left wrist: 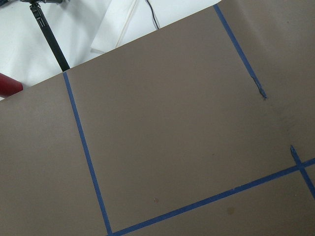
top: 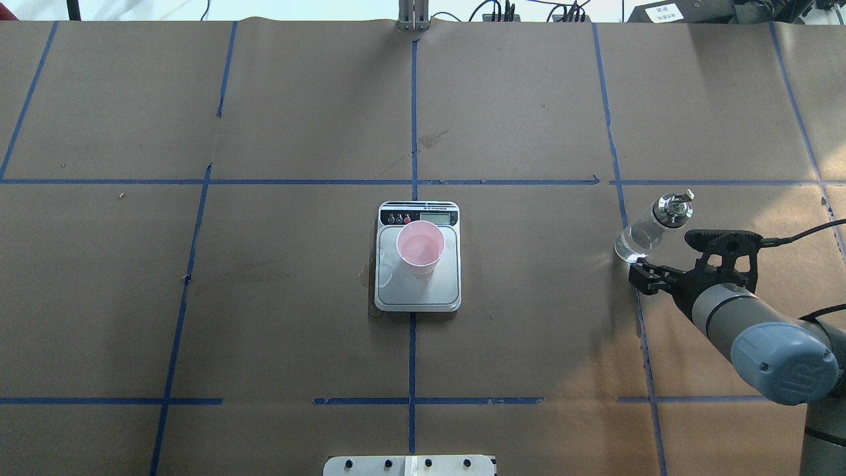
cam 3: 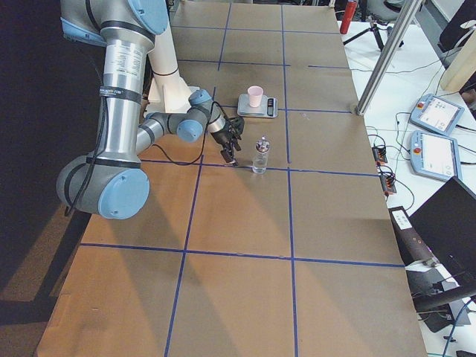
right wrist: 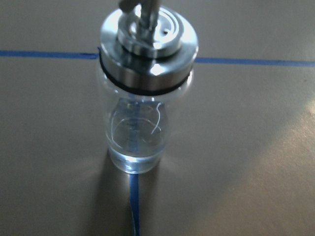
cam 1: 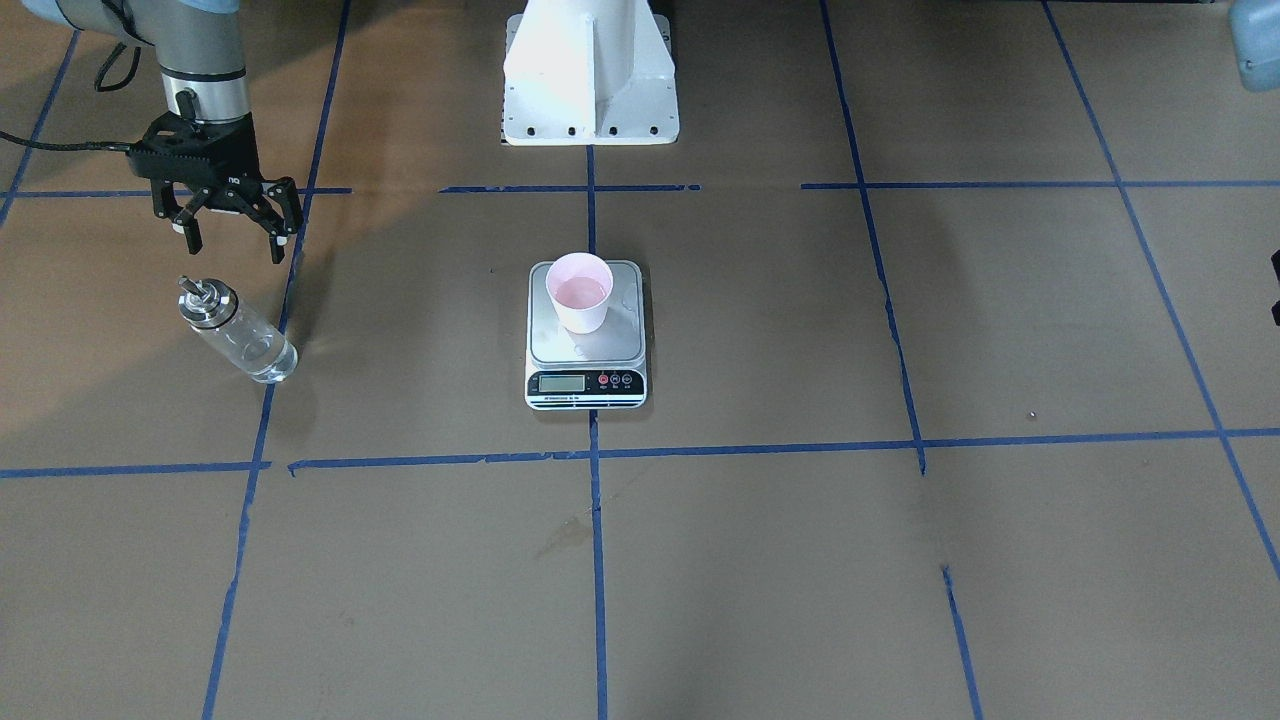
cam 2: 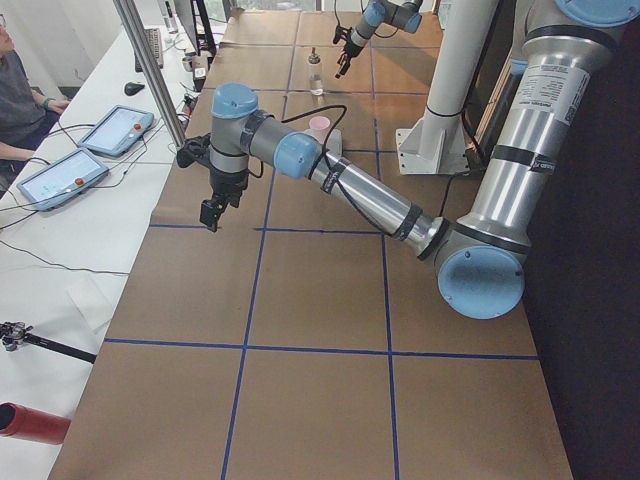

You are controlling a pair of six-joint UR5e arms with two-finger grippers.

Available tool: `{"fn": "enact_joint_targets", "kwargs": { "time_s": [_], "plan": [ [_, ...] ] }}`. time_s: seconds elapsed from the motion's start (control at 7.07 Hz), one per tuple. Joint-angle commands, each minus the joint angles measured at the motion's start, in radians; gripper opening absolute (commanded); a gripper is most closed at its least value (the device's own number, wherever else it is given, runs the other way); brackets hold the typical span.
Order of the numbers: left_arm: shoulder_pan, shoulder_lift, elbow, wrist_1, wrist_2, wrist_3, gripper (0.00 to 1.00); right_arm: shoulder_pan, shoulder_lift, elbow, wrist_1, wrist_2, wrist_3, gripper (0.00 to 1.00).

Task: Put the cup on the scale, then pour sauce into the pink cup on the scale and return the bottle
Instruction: 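Open the right gripper and withdraw it from the bottle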

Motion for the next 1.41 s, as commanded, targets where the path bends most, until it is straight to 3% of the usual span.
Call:
{"fn": "enact_joint_targets", "kwargs": {
  "time_s": [0.0, 0.28, 0.42, 0.71, 0.85, 0.99, 1.27],
  "plan": [
    [-0.001, 0.025, 0.002, 0.000, 0.000, 0.005, 1.00, 0.146, 0.006, 0.133, -0.231, 0.290, -0.178, 1.00],
    [-0.003, 0.134, 0.008, -0.011, -0.005, 0.105, 1.00, 0.403, 0.006, 0.143, -0.263, 0.552, -0.487, 1.00],
    [-0.009, 0.203, 0.020, -0.013, -0.072, 0.186, 1.00, 0.542, 0.009, 0.119, -0.264, 0.658, -0.649, 1.00],
    [-0.062, 0.269, 0.078, -0.016, -0.082, 0.187, 1.00, 0.901, 0.063, -0.115, -0.257, 0.948, -1.089, 1.00],
    [-0.075, 0.263, 0.086, -0.028, -0.085, 0.180, 1.00, 1.000, 0.066, -0.230, -0.257, 0.989, -1.276, 1.00],
    [-0.075, 0.268, 0.097, -0.030, -0.082, 0.187, 1.00, 1.031, 0.066, -0.275, -0.255, 0.972, -1.348, 1.00],
    [-0.076, 0.272, 0.125, -0.061, -0.083, 0.193, 1.00, 1.032, 0.065, -0.318, -0.255, 0.753, -1.340, 1.00]
  ]
}}
